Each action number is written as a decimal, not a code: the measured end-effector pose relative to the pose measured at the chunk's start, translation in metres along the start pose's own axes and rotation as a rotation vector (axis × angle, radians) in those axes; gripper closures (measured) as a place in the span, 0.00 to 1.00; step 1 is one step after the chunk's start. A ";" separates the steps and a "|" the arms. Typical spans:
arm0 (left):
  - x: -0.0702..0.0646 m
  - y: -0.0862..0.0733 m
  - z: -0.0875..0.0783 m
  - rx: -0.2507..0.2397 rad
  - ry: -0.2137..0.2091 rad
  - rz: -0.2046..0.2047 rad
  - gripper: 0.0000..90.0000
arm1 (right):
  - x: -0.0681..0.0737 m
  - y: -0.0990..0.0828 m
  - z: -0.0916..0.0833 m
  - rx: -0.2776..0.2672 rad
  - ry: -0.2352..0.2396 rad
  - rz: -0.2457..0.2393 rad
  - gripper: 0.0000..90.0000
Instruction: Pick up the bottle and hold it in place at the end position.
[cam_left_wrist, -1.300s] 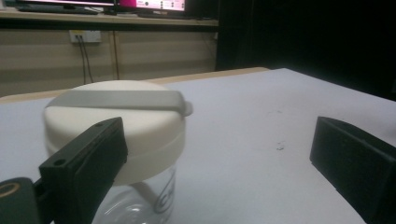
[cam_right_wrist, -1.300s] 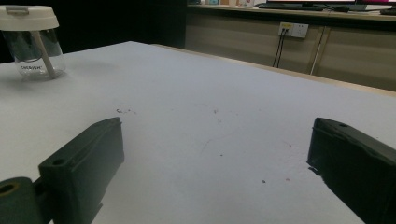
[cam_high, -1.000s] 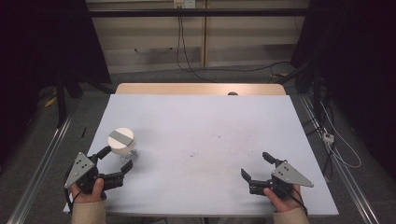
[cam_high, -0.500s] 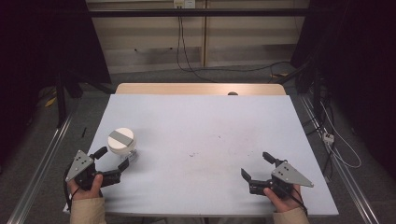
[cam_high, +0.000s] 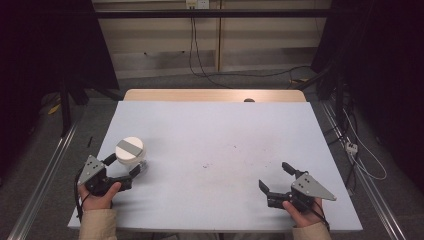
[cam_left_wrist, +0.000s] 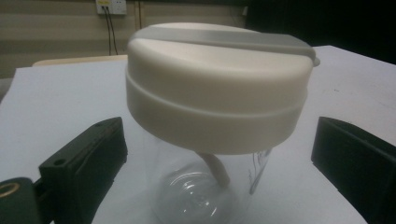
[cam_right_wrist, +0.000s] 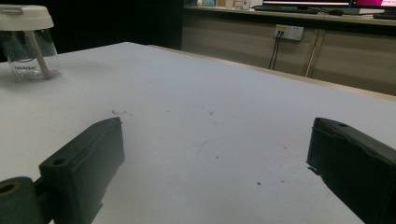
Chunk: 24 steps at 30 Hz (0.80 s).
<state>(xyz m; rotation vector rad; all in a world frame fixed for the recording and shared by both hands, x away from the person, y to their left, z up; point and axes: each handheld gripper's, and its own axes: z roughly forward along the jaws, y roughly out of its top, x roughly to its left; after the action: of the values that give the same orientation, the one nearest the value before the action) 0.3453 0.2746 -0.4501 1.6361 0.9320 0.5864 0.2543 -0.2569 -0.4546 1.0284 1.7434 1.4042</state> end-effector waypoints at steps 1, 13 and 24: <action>0.000 0.000 0.001 -0.001 -0.001 -0.005 0.03 | 0.000 0.000 0.000 0.000 0.000 0.000 0.04; 0.000 -0.001 0.015 0.021 -0.001 -0.026 0.04 | 0.000 0.000 0.001 0.002 0.006 -0.003 0.04; 0.001 0.001 0.025 0.026 0.006 -0.028 0.04 | 0.001 0.000 0.002 0.004 0.010 -0.005 0.04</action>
<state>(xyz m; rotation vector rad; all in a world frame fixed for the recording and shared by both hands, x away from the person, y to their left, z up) 0.3653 0.2610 -0.4556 1.6432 0.9687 0.5623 0.2557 -0.2555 -0.4552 1.0201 1.7557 1.4048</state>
